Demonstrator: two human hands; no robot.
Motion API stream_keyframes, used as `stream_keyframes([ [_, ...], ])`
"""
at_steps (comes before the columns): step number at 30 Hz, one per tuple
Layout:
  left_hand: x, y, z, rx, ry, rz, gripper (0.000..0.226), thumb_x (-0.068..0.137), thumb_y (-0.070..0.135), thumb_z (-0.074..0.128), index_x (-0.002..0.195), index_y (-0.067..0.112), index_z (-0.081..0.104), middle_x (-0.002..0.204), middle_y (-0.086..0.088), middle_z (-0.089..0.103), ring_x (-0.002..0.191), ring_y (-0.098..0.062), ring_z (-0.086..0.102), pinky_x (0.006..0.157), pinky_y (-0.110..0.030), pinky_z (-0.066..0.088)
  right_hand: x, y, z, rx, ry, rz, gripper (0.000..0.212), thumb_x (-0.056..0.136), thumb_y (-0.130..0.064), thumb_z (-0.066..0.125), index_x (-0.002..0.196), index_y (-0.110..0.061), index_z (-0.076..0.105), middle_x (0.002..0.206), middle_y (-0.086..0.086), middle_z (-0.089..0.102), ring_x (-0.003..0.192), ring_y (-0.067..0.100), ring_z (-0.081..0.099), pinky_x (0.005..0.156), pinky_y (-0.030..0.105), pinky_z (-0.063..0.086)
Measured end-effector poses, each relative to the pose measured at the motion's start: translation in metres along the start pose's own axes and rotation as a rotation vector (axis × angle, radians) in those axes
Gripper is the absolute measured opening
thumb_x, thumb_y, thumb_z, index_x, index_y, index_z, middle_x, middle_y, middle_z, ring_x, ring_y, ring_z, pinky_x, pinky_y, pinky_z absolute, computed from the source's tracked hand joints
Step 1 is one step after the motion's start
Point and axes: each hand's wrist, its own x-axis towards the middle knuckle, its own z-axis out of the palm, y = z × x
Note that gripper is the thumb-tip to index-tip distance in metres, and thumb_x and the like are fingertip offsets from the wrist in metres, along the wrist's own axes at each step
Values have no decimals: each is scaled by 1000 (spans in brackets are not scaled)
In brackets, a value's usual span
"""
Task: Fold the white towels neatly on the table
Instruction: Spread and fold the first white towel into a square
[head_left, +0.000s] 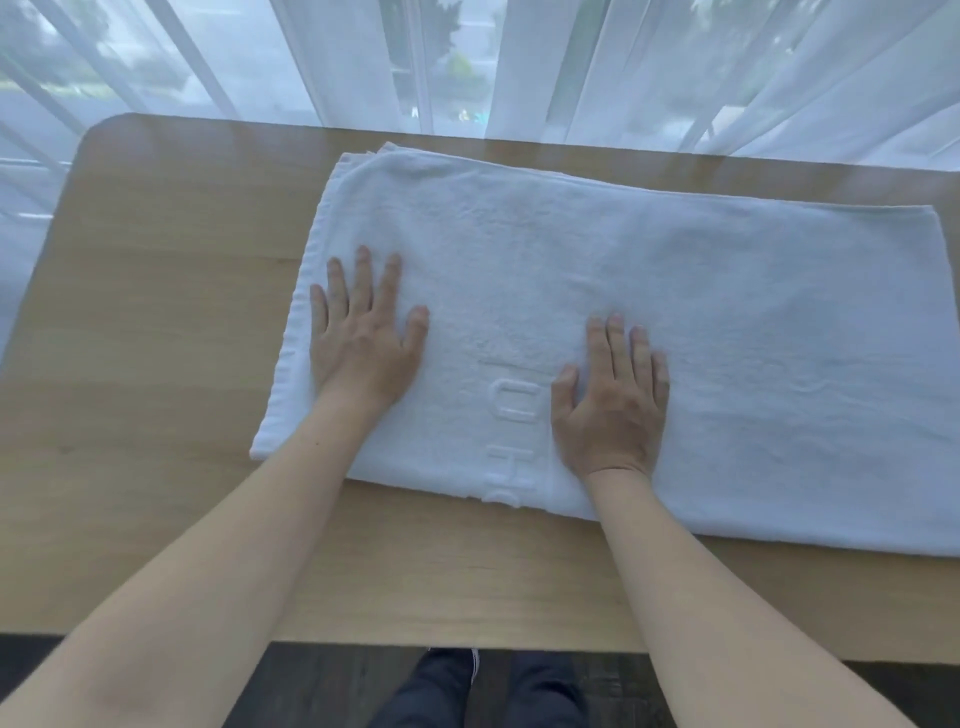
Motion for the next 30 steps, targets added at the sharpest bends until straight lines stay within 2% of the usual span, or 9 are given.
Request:
stream_keyframes([
  [6,-65,54,19,35,-52,312,72,98,60,14,161,27,2,168,0,-4,154,-24,-9,124,-44,-9,-3,0,-1,102,20,10,53,100,-28,40,151,-13,42,157,9,40,150,27,27,124,43,11],
  [10,-87,102,36,60,-67,377,71,98,57,10,161,23,6,168,-2,-3,154,-27,-9,124,-46,-8,-7,6,-9,336,61,54,41,101,-13,46,140,-5,55,149,14,49,145,28,37,124,43,18],
  [12,-87,121,41,78,-69,411,71,98,55,4,161,21,4,168,-1,-5,154,-26,-12,123,-44,-12,-6,16,-15,412,39,66,40,101,-10,47,140,-4,55,150,15,48,145,27,37,123,41,20],
  [18,-73,176,52,82,-91,521,71,98,55,5,160,21,2,168,0,-4,154,-27,-12,123,-45,-10,5,99,-40,267,-15,144,46,105,-18,40,150,-9,43,159,9,35,151,20,23,125,36,8],
  [20,-68,198,57,86,-90,547,70,99,56,5,161,23,2,168,0,-4,154,-26,-12,124,-45,-8,9,133,-47,205,-2,175,46,105,-18,42,150,-9,43,159,8,35,151,20,24,125,37,8],
  [25,-46,260,67,80,-110,610,71,97,58,-1,160,26,-6,167,3,-12,152,-23,-21,122,-42,-16,17,215,-61,109,25,301,49,104,-22,41,152,-12,39,161,6,31,152,19,20,125,38,7],
  [30,-19,343,82,84,-118,672,72,95,60,2,160,28,-4,168,1,-12,153,-26,-17,123,-45,-10,29,274,-75,72,87,454,53,100,-23,49,151,-11,41,160,7,34,151,23,23,124,44,13],
])
